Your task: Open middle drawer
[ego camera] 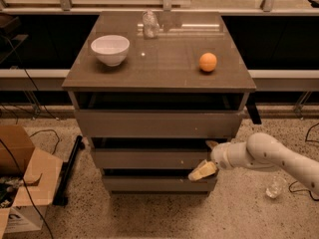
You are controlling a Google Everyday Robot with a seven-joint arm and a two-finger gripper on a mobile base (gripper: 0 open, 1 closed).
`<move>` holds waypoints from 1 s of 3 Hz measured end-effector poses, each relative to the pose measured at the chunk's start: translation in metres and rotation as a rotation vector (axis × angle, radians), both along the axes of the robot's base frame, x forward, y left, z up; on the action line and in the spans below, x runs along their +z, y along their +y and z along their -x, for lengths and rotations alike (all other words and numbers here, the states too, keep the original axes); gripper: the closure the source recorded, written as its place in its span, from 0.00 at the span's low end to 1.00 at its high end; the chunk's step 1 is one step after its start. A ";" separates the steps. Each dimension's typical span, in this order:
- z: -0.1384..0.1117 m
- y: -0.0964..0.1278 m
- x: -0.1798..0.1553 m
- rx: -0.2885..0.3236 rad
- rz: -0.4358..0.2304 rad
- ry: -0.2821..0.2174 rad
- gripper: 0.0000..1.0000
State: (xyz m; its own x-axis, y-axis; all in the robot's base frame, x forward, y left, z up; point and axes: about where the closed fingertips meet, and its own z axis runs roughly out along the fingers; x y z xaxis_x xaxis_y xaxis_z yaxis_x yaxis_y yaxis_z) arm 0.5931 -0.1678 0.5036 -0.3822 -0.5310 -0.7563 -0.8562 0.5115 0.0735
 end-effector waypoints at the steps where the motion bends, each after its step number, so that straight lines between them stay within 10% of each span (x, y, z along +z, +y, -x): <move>1: -0.019 0.010 -0.011 -0.014 0.010 0.004 0.00; 3: -0.030 0.029 -0.062 -0.081 0.083 0.107 0.00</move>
Offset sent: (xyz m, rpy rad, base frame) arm 0.0424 0.0250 -0.0635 -0.0882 0.1025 -0.1205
